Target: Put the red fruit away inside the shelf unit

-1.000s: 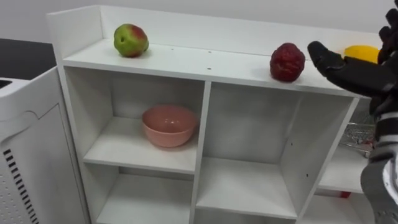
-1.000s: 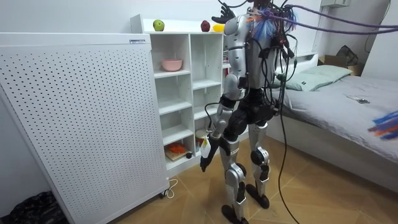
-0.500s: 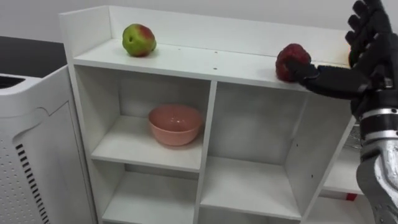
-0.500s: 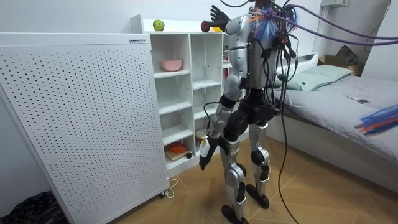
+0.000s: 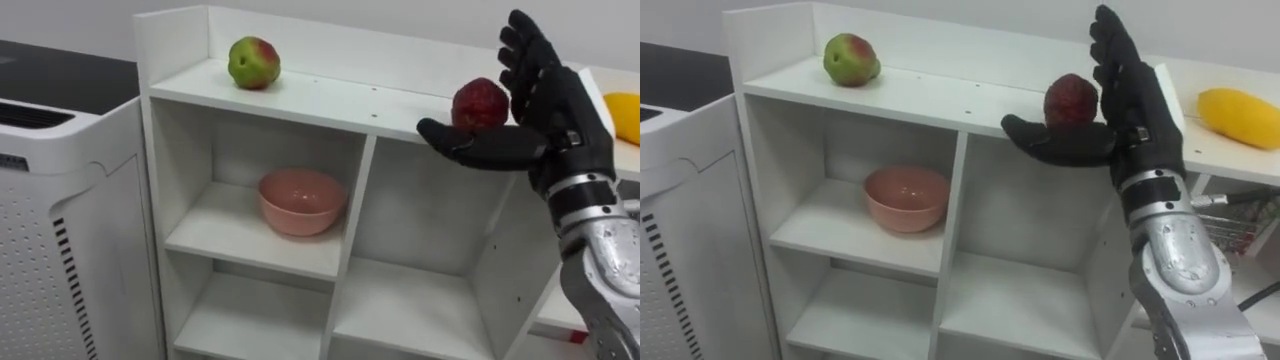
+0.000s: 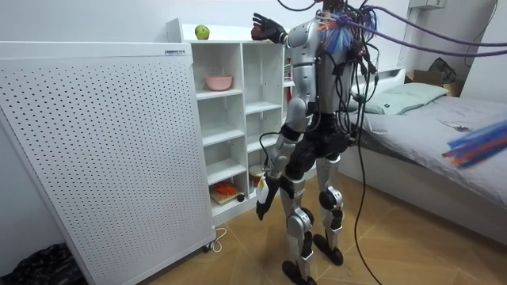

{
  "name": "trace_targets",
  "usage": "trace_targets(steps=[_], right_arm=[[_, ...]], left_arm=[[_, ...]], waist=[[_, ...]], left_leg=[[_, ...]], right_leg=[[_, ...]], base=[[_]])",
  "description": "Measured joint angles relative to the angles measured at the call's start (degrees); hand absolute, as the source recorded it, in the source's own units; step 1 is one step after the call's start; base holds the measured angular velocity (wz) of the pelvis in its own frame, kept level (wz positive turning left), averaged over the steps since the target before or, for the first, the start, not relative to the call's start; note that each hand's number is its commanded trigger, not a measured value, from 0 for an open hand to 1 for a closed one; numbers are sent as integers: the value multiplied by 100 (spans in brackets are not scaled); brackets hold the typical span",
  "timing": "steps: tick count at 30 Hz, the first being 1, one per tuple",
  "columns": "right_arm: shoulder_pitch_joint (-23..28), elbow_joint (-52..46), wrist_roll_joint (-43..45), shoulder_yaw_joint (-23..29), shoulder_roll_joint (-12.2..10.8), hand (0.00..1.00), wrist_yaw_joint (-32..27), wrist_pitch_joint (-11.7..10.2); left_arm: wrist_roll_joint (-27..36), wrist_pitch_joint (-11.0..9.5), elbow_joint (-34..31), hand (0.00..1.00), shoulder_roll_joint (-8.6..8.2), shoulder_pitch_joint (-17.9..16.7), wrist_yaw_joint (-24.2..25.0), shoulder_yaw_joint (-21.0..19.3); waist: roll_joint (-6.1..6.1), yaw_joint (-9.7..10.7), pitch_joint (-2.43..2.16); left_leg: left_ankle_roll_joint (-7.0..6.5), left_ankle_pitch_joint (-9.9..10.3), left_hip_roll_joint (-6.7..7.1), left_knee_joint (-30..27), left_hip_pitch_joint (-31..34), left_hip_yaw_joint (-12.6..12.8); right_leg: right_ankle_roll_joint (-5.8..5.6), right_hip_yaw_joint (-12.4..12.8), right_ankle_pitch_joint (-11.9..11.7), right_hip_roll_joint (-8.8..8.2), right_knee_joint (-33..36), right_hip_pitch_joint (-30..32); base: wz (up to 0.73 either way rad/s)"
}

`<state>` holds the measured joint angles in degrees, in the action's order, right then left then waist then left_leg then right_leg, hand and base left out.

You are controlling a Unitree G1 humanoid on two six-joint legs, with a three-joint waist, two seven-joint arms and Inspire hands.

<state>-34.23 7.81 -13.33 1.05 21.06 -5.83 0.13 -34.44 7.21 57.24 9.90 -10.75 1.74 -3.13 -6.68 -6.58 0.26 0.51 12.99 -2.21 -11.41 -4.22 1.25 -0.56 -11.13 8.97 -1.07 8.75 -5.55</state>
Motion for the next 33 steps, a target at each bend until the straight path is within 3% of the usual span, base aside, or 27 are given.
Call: trace_targets(steps=[13, 20, 30, 33], right_arm=[[-20, 58, 255, 4, 37, 100, 174, -2], [-35, 62, 255, 13, 108, 100, 135, -9], [-28, -2, 247, 12, 107, 100, 75, -2], [250, -603, 228, 5, 106, 100, 111, 22]], left_arm=[[0, 44, -5, 0, -2, -4, -39, 3], [1, 96, -9, 0, -2, -1, -132, 3], [3, 113, 2, 0, -30, -26, -162, 15], [-1, 105, 0, 0, -29, -21, -161, 78]], waist=[[13, 23, 2], [60, 19, -26], [77, 13, -16], [125, 12, 12]], left_leg=[[1, 2, 1, -29, 73, 16], [1, 2, 2, -30, 45, 16], [2, 2, 3, -38, 57, 15], [2, 2, 1, -15, 64, 15]], right_leg=[[0, -25, 0, -1, 13, 69], [0, -23, 0, -2, 12, 42], [0, -22, 0, -4, 8, 47], [0, -3, 0, 3, 4, 66]], base=[[0], [0], [0], [0]])
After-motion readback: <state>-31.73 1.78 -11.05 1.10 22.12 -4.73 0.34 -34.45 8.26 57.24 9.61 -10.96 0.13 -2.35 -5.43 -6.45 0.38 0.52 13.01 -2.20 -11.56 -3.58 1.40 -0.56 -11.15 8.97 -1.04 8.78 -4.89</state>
